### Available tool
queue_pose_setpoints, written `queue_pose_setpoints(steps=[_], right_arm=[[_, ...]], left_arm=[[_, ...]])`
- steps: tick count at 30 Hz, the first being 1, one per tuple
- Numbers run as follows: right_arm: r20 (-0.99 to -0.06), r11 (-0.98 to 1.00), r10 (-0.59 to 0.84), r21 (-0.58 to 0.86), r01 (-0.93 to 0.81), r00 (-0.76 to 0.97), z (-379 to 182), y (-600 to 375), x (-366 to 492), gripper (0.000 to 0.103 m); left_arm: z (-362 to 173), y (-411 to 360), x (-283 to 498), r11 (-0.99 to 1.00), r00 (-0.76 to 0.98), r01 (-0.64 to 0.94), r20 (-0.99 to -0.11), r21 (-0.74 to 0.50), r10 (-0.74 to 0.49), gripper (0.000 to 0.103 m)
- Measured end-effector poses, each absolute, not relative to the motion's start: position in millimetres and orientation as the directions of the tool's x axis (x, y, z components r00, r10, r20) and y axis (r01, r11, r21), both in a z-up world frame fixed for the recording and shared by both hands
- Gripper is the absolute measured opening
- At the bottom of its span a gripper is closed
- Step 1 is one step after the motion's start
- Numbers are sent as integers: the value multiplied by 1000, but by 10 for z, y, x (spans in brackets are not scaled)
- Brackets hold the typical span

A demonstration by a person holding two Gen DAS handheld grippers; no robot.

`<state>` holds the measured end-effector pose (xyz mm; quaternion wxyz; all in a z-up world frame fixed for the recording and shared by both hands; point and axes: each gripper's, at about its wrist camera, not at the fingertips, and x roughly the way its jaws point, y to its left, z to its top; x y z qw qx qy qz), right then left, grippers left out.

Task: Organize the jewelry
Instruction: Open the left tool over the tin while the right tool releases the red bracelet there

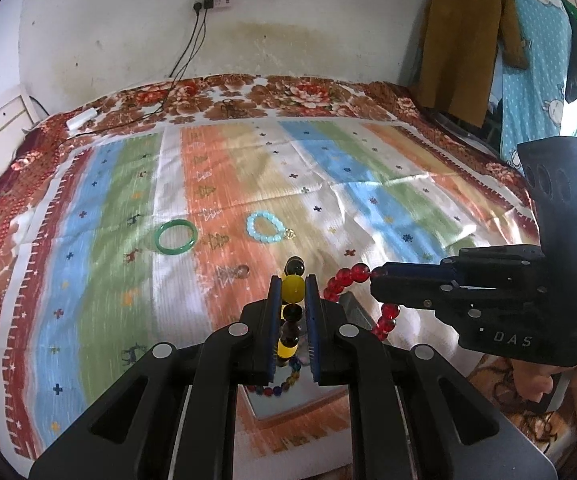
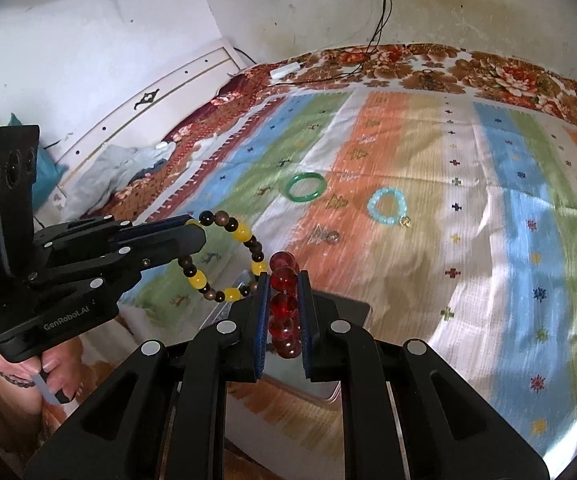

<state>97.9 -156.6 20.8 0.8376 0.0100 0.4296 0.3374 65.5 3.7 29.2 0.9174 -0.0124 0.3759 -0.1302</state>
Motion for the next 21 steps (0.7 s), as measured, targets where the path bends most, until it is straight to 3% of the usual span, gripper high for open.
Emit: queue_pose_setpoints(steps=[7,8,11,16,21], right_arm=[[-719,774,580,340,-534,383,129,-1622,972,14],[-720,780,575,340,-525,389,127,-1639,980,16],[-723,803,549,316,-505,419,135,-1680,1007,37],[-736,814,535,317,-487,415,81,-1704,1087,37],[-746,828,512,296,-475,427,49,-1694,1176,41]], left_arm=[[164,14,681,974,654,208,-727,-91,-208,14],[161,24,684,977,659,197,-727,-81,-193,22],[152,54,703,985,675,166,-723,-44,-146,32],[100,175,791,990,663,131,-738,-57,-130,34],[72,238,866,994,664,103,-741,-43,-101,43]])
